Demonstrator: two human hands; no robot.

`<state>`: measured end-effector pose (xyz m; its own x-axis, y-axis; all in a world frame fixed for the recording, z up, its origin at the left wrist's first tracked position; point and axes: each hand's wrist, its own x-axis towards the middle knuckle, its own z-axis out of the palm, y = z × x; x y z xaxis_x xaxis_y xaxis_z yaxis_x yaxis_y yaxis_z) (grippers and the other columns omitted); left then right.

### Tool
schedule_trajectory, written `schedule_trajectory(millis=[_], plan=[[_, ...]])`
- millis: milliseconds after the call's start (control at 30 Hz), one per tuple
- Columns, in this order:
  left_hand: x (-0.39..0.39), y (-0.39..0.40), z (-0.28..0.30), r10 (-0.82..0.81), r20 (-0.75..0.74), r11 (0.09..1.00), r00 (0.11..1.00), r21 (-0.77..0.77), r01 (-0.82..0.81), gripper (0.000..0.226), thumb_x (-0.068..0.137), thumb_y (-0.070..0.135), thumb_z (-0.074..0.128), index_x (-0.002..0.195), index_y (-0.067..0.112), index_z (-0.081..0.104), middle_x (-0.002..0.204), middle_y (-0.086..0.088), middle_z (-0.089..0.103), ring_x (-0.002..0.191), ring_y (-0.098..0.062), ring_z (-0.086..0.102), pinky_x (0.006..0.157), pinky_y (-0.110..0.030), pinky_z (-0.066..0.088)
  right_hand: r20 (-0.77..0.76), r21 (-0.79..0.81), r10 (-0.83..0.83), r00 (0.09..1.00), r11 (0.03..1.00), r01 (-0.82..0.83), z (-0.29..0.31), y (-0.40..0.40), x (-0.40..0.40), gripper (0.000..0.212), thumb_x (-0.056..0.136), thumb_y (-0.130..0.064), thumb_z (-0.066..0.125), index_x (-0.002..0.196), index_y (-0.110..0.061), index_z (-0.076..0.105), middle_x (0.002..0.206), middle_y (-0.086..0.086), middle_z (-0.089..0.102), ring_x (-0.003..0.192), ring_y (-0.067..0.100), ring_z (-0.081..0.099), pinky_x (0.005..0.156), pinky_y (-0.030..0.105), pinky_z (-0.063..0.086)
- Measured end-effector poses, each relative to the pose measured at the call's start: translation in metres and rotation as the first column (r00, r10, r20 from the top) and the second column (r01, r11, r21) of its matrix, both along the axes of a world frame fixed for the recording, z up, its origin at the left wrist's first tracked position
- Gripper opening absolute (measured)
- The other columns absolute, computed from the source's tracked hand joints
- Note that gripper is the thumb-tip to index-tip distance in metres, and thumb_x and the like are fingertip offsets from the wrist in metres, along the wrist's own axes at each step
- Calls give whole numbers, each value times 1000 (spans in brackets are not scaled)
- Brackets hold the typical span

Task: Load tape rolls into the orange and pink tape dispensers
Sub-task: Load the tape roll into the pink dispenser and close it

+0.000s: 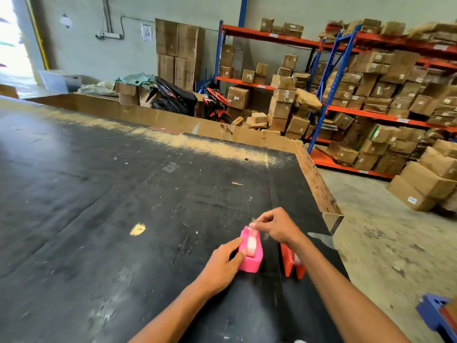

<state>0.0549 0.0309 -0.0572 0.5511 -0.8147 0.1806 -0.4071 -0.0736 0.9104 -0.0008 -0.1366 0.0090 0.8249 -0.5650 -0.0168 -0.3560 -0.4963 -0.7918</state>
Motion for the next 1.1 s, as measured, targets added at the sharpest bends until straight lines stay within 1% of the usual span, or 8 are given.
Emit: schedule_trajectory(millis=[100, 233, 300, 500, 633, 833, 967, 1100], plan=[[0, 1, 0, 3, 21, 999, 1000, 33, -4, 38, 96, 20, 44, 133, 28, 51, 124, 17, 62, 109, 7, 55, 89, -3, 40, -66, -7, 82, 994, 997, -83, 0, -12, 7, 12, 76, -16, 77, 67, -9, 76, 61, -7, 71, 61, 6, 62, 56, 36, 53], [2, 3, 0, 4, -2, 998, 1000, 60, -4, 43, 97, 22, 45, 140, 23, 43, 141, 11, 52, 127, 1, 47, 111, -24, 36, -124, -6, 109, 986, 994, -111, -2, -26, 23, 10, 74, -17, 79, 66, -12, 75, 58, -4, 66, 53, 5, 56, 47, 23, 47], [0, 2, 0, -25, -22, 998, 999, 49, 26, 47, 98, 24, 45, 143, 26, 36, 145, 17, 44, 131, 6, 41, 111, -16, 30, -193, 36, 142, 971, 990, -138, -3, -33, 30, 11, 75, -14, 77, 75, -4, 75, 53, -1, 62, 50, 6, 52, 49, 20, 44], [-2, 0, 1, -3, 43, 996, 999, 90, -1, 41, 99, 20, 44, 139, 19, 45, 144, 5, 49, 131, -1, 44, 112, -19, 31, -427, 214, 210, 880, 968, -127, -8, -39, 49, 12, 85, -11, 66, 77, -2, 65, 40, 1, 58, 40, 9, 55, 82, 39, 52], [-1, 0, -2, -6, 40, 994, 999, 108, 2, 41, 99, 23, 43, 140, 20, 44, 144, 7, 48, 131, 1, 44, 108, -11, 31, -499, 205, 193, 845, 974, -101, -10, -34, 51, 18, 86, -14, 65, 69, -10, 59, 25, -7, 50, 39, 6, 56, 68, 28, 50], [-1, 0, -2, -7, -14, 994, 1000, 110, 8, 42, 98, 25, 44, 140, 25, 44, 144, 10, 48, 130, 4, 43, 110, -14, 31, -416, 170, 149, 897, 982, -84, -16, -35, 45, 28, 81, -18, 71, 99, 3, 70, 67, 12, 66, 72, 20, 61, 96, 42, 53], [-2, 0, -1, -13, -10, 994, 1000, 106, 14, 41, 98, 24, 44, 139, 26, 43, 144, 10, 48, 130, 5, 43, 107, -9, 32, -287, 171, 82, 955, 985, -33, -16, -34, 35, 37, 81, -23, 72, 101, 7, 67, 68, 11, 65, 60, 19, 64, 77, 36, 60], [1, -4, -1, -33, -16, 993, 999, 115, 34, 44, 99, 24, 43, 142, 30, 37, 148, 12, 42, 135, 2, 37, 114, -22, 28, -215, 206, 32, 976, 978, 14, -2, -39, 24, 42, 82, -27, 71, 104, 8, 63, 94, 23, 70, 82, 29, 71, 72, 35, 61]])
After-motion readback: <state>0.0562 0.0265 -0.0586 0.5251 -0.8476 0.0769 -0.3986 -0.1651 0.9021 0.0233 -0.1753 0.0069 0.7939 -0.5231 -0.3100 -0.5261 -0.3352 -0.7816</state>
